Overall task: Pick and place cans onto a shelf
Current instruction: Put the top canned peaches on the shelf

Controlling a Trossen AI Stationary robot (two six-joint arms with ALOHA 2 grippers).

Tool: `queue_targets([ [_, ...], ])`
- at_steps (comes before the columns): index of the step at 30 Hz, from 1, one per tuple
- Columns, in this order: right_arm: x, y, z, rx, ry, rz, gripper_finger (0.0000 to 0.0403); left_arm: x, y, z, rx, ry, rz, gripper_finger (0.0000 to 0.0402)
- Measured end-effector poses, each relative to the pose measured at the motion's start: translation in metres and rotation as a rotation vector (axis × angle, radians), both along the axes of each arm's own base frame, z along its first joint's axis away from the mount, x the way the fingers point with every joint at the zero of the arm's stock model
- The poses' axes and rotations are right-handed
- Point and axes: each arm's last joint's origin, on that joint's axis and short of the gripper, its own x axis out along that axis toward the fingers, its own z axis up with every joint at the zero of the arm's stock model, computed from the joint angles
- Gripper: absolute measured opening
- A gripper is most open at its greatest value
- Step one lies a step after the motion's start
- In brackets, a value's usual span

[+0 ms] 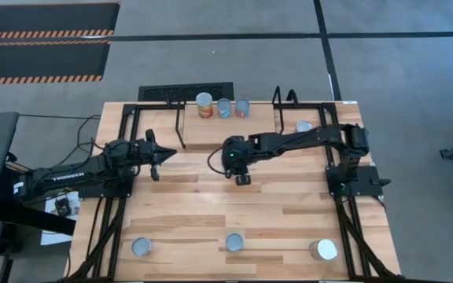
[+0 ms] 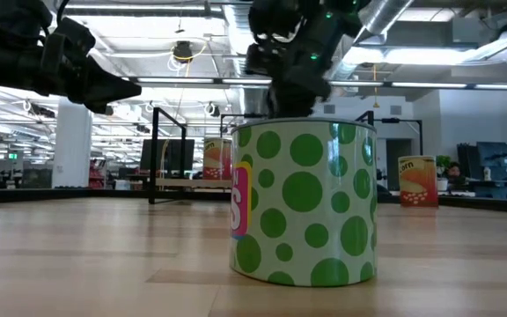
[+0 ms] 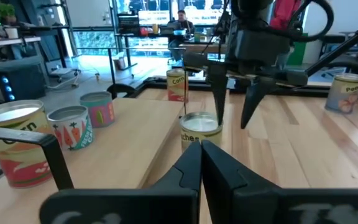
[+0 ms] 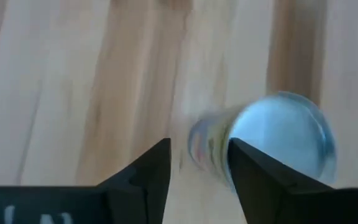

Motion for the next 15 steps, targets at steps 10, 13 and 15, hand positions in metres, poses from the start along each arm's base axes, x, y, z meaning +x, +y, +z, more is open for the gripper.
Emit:
queue_targets([
  [10, 0.0037, -0.0043, -0.0057, -0.057, 0.008, -0.020, 0.0076, 0.0016, 0.0007, -0.0012, -0.001, 0.012, 0.004, 0.0000],
  [13, 0.0011, -0.0038, -0.0016, -0.046, 0.004, -0.031, 0.0021, 0.0018, 0.0007, -0.0012, -0.001, 0.011, 0.004, 0.0000],
  [15, -0.0004, -0.0033, 0.0015, -0.038, -0.002, -0.037, 0.0010, 0.0018, 0.0008, -0.0012, -0.001, 0.012, 0.004, 0.0000],
])
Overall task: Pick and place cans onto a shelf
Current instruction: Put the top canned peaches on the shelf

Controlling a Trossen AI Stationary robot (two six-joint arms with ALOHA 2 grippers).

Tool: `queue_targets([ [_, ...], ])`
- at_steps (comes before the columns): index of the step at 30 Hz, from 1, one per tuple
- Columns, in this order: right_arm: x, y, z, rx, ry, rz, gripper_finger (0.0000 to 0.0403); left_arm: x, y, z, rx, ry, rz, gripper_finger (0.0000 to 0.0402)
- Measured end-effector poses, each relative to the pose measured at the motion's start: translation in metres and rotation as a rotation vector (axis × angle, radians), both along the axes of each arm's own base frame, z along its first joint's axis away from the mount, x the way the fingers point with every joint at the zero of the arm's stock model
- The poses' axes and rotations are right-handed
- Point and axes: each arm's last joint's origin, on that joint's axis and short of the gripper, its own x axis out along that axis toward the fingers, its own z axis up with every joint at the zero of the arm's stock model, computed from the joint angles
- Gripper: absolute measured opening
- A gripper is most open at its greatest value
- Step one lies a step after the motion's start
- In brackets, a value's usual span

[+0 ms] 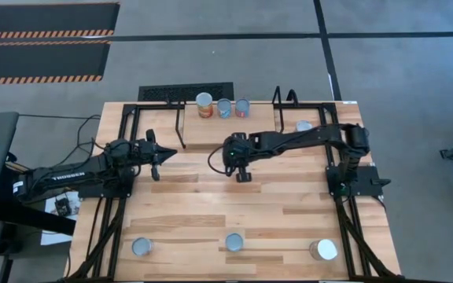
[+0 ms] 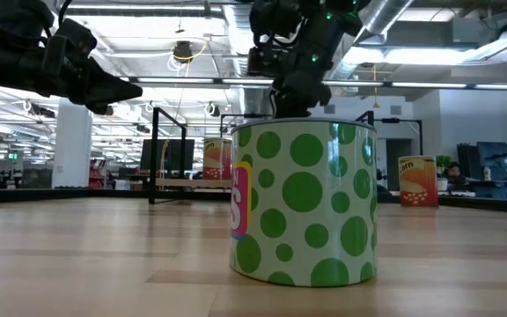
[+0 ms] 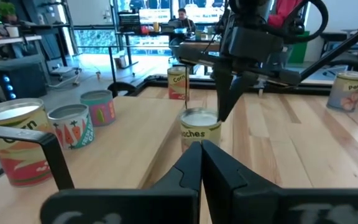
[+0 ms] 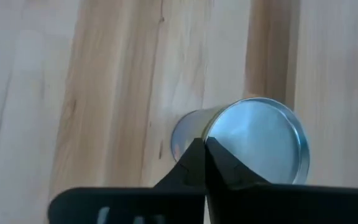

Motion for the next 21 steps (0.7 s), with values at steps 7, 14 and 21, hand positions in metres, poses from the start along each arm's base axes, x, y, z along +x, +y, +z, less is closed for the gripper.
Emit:
queue_targets([
  [7, -0.021, 0.001, 0.045, 0.047, -0.118, -0.092, 0.0007, 0.000, 0.000, 0.000, -0.001, 0.002, 0.000, 0.0000],
  [14, -0.060, -0.032, 0.097, -0.006, -0.257, -0.332, 0.0007, 0.000, 0.000, 0.000, -0.007, 0.000, 0.000, 0.0000],
  [21, -0.082, -0.107, 0.088, -0.059, -0.188, -0.541, 0.0006, 0.000, 0.000, 0.000, -0.009, 0.000, 0.000, 0.0000],
])
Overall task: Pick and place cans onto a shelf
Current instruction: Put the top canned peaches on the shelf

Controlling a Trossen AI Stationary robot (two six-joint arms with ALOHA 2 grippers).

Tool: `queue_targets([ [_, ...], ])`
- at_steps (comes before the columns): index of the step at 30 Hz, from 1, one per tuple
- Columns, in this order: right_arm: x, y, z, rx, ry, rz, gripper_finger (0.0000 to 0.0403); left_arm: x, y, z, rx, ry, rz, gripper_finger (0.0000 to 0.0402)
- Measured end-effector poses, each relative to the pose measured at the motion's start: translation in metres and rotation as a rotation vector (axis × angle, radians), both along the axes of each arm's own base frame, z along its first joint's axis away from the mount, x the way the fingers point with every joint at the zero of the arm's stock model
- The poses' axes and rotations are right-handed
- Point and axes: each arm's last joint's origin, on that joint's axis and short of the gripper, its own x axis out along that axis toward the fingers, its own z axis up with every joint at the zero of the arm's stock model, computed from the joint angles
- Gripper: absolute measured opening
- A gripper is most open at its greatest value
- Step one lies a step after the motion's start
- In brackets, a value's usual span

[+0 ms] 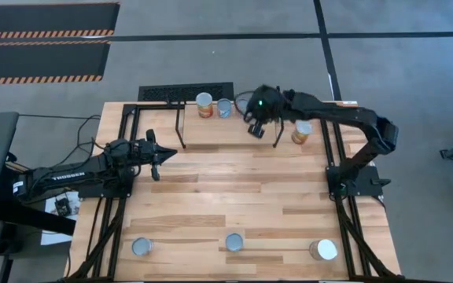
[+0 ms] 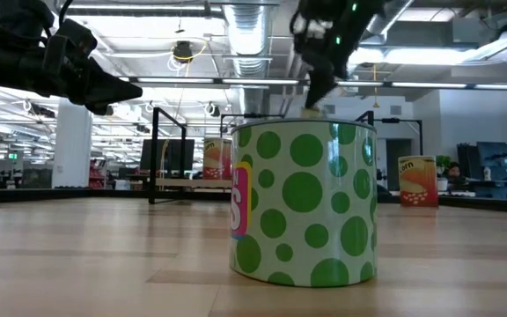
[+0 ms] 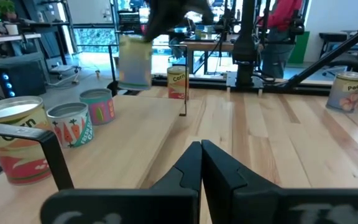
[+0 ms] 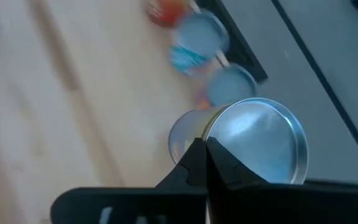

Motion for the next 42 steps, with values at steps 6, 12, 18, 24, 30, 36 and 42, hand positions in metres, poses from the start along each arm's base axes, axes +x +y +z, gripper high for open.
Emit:
queue_targets([
  [6, -0.008, -0.046, -0.022, 0.045, 0.045, -0.084, 0.0005, 0.000, 0.000, 0.000, -0.006, -0.002, 0.001, 0.0000],
  [12, -0.005, -0.064, -0.041, 0.067, 0.094, -0.102, 0.0006, 0.000, 0.000, 0.000, -0.005, -0.003, 0.001, 0.0000],
  [18, 0.000, -0.068, -0.041, 0.048, 0.106, -0.087, 0.0006, 0.000, 0.000, 0.000, -0.005, -0.004, 0.002, 0.0000],
  [24, -0.002, -0.072, -0.039, 0.042, 0.107, -0.095, 0.0009, 0.000, 0.000, 0.000, -0.005, -0.004, 0.003, 0.0000],
  [30, -0.005, -0.076, -0.039, 0.045, 0.110, -0.110, 0.0009, 0.000, 0.000, 0.000, -0.007, -0.004, 0.002, 0.0000],
  [36, -0.006, -0.076, -0.039, 0.050, 0.117, -0.111, 0.0017, 0.000, 0.000, 0.000, -0.008, -0.004, 0.003, 0.0000],
  [42, -0.008, -0.077, -0.040, 0.058, 0.120, -0.121, 0.0040, 0.000, 0.000, 0.000, -0.008, -0.005, 0.003, 0.0000],
])
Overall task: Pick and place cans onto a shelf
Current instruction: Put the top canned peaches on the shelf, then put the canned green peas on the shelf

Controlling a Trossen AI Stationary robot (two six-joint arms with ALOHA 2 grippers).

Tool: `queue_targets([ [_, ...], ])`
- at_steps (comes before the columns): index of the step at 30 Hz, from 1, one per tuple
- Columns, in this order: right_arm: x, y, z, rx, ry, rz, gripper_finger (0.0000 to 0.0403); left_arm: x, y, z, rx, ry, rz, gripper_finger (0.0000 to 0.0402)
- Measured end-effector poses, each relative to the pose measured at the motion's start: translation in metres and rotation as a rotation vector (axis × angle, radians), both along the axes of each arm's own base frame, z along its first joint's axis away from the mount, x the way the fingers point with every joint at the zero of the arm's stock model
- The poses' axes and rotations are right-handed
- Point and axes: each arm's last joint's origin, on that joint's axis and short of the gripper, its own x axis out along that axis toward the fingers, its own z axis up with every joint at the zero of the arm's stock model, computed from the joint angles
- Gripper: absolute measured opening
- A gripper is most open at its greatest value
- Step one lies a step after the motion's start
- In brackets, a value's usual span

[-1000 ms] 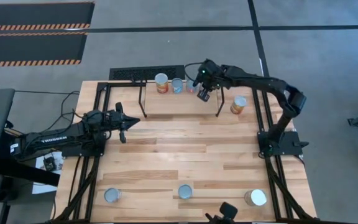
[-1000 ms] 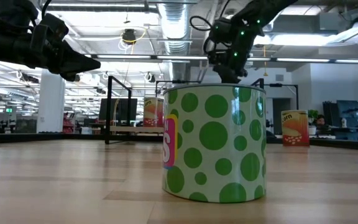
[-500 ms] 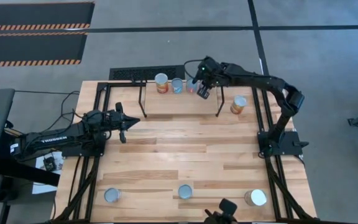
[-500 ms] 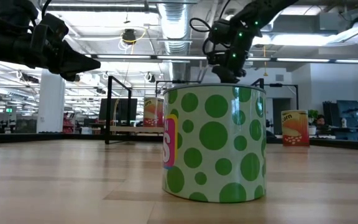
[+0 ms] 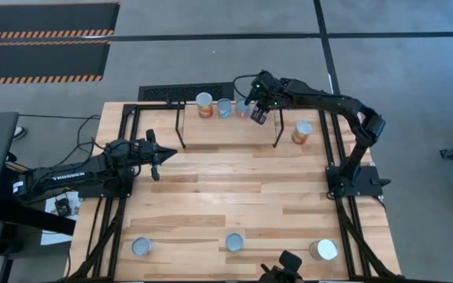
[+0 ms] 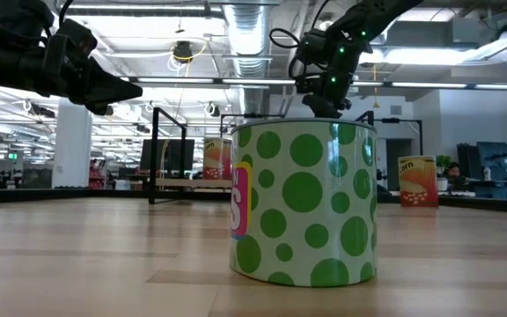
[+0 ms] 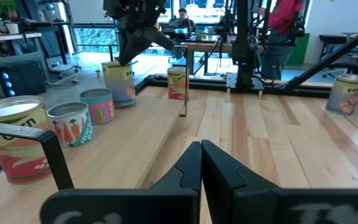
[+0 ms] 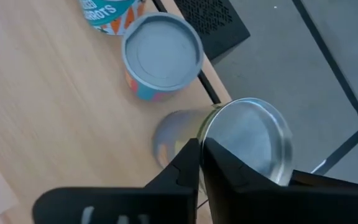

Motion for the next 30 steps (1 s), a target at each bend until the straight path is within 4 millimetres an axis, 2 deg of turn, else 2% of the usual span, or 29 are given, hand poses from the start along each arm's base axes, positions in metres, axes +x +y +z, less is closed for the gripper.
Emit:
queue_targets([
  [13, 0.002, 0.000, 0.002, -0.015, -0.010, 0.014, 0.0074, 0.000, 0.000, 0.000, 0.000, 0.000, 0.000, 0.0000],
  [17, 0.000, 0.009, 0.017, -0.053, -0.016, 0.061, 0.0069, 0.000, 0.000, 0.000, 0.001, -0.003, 0.000, 0.0000],
  [22, -0.007, 0.042, 0.056, -0.146, -0.097, 0.176, 0.0022, 0.000, 0.000, 0.000, 0.001, -0.002, 0.000, 0.0000],
  [24, -0.012, 0.060, 0.063, -0.163, -0.147, 0.228, 0.0009, 0.000, 0.000, 0.000, 0.000, -0.001, -0.001, 0.0000],
  [26, -0.017, 0.075, 0.062, -0.175, -0.231, 0.280, 0.0013, 0.000, 0.000, 0.000, 0.000, 0.000, -0.002, 0.0000],
  [30, -0.027, 0.105, 0.041, -0.187, -0.410, 0.359, 0.0013, 0.000, 0.000, 0.000, -0.001, 0.005, -0.009, 0.0000],
])
